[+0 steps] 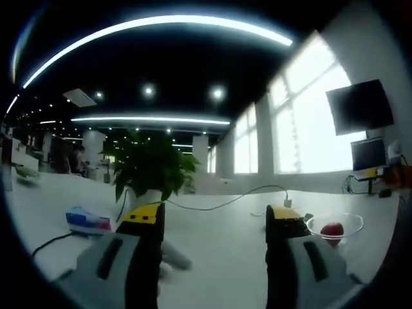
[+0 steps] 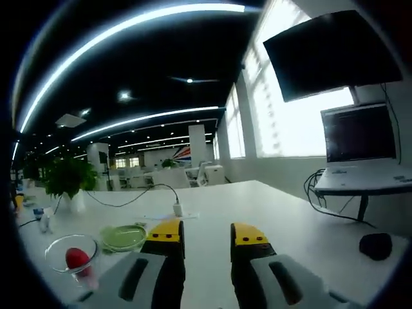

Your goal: Open container latches remove lid place lid upside down on tabletop take tomato from container place on tabletop

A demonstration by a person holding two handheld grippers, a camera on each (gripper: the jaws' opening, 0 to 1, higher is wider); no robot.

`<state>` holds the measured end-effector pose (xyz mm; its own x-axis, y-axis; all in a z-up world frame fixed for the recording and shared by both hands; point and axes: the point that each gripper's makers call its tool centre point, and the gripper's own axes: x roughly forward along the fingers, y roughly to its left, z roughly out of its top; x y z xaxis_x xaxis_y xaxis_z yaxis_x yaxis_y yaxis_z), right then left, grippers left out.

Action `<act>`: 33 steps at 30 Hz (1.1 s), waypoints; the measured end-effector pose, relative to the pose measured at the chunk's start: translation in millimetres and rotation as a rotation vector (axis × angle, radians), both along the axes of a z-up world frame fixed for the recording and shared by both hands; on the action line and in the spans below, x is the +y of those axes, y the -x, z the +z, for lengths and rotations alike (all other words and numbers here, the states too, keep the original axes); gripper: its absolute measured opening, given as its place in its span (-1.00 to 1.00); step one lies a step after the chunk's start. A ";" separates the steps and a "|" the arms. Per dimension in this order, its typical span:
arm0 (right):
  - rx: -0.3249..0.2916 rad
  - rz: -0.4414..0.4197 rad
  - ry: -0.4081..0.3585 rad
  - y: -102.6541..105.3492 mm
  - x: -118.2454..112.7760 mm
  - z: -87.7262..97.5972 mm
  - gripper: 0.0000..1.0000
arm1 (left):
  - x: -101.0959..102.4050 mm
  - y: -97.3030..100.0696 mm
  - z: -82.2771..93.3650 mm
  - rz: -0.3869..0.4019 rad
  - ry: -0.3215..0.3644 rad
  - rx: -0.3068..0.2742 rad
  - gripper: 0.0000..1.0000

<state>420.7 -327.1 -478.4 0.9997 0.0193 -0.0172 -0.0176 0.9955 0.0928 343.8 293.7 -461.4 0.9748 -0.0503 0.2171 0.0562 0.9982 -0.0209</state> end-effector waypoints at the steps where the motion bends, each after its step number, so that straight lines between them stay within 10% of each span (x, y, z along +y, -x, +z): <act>1: 0.002 -0.001 0.001 3.0 -0.9 -1.5 -0.53 | 0.4 0.5 -0.5 0.002 -0.002 0.001 0.12; 33: 0.026 -0.019 -0.010 21.6 -13.0 -37.0 -0.42 | 1.8 1.9 -20.5 0.017 0.007 0.047 0.12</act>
<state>399.2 -340.1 -515.5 0.9991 0.0005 -0.0435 0.0040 0.9947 0.1025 341.8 295.5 -481.9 0.9846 -0.0327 0.1716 0.0384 0.9988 -0.0299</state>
